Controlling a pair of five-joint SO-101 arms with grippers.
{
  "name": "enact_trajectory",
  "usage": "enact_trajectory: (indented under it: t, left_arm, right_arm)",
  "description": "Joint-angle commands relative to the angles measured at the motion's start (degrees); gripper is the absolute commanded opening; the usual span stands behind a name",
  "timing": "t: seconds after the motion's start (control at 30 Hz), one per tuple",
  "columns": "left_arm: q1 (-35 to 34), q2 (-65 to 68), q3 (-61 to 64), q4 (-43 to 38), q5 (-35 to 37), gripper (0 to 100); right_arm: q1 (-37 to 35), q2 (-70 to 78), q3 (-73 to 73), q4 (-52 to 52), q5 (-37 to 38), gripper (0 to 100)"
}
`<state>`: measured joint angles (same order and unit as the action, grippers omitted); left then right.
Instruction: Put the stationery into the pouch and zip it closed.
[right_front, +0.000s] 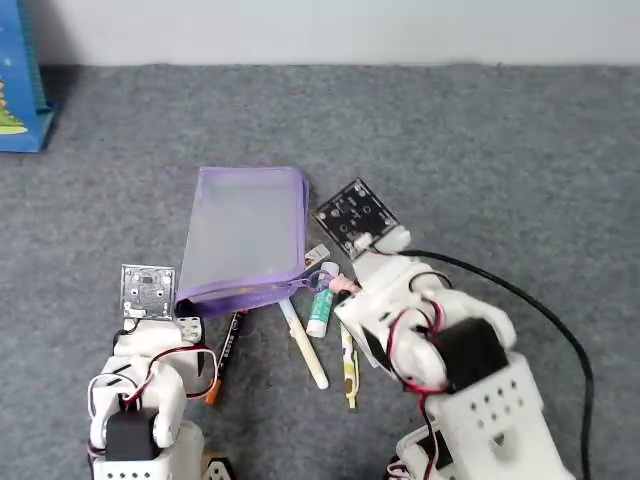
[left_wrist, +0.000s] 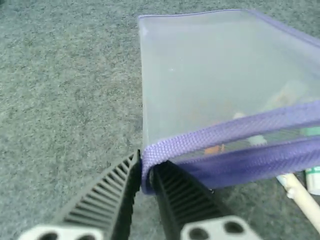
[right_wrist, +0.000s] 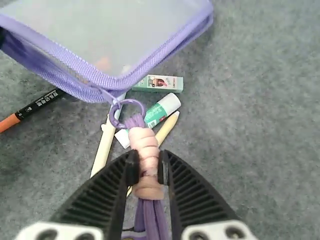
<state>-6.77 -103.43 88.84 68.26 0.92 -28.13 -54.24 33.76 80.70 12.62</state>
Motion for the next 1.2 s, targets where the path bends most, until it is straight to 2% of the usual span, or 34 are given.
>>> enact_trajectory:
  t: [0.0,0.17,0.23,0.37,0.43,0.67,0.77,0.9,0.97,1.07,1.17]
  left_arm:
    - [-0.7,-0.7,-1.8,-1.32,0.26,1]
    - [-0.26,-0.7,-2.24,-1.58,0.26,2]
    - [-0.35,-0.7,-3.03,-1.14,0.26,7]
    - [-0.35,-0.7,-2.15,-1.14,0.53,25]
    - [-0.35,-0.7,-1.36,-1.58,0.62,27]
    - [-0.09,-0.62,2.07,-7.03,0.26,20]
    - [2.29,-0.62,4.26,-9.23,0.26,18]
    - [3.16,-0.62,4.18,-9.41,0.18,7]
    - [2.46,-0.62,2.95,-9.05,-0.53,1]
    - [0.35,-0.62,-0.57,-4.75,-1.49,1]
    - [-1.41,-0.62,-5.32,-0.18,-1.58,1]
  right_arm:
    - [1.45,-3.56,-0.62,0.84,0.53,0.8]
    - [-3.47,-4.18,-0.53,1.01,0.09,0.8]
    - [-5.49,-4.18,-0.53,1.1,0.0,0.8]
    - [-6.37,-4.18,-0.62,1.1,0.0,0.8]
    - [-6.55,-4.26,-0.62,1.1,0.0,0.8]
    - [-6.64,-4.26,-6.51,5.93,-0.09,0.8]
    - [-6.73,-4.26,-10.55,8.84,-0.09,0.8]
    - [-6.73,-4.26,-11.08,9.63,-0.18,0.8]
    - [-6.73,-4.26,-10.81,9.71,-0.18,0.8]
    - [-6.64,-4.18,-10.64,10.42,-0.18,2.5]
    - [-6.29,-4.18,-10.64,11.74,-1.67,12.5]
